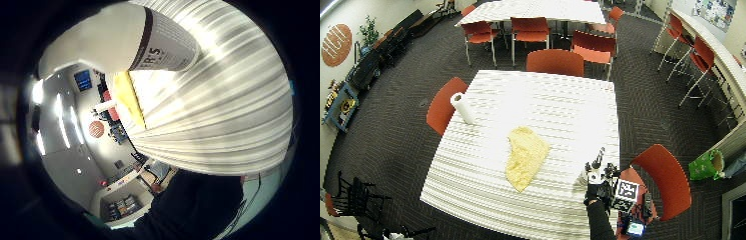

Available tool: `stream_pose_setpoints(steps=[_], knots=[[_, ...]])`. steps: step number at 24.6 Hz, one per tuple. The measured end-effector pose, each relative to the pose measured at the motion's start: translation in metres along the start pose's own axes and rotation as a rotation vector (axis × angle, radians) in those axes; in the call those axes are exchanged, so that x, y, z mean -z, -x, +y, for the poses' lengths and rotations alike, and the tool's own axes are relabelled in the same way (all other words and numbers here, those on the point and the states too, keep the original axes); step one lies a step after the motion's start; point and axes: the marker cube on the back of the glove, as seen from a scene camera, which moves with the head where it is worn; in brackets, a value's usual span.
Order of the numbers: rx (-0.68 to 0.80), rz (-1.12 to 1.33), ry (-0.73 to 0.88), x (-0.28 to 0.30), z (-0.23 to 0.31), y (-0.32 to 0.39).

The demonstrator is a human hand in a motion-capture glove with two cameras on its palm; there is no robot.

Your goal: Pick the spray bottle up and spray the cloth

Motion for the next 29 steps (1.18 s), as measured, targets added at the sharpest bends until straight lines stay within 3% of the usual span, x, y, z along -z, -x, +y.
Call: stream_pose_setpoints(steps=[8,29], knots=[[0.078,0.06,-0.087,0.018,-0.04,0.006],[0.121,-0.025,-0.046,0.014,-0.042,-0.001]])
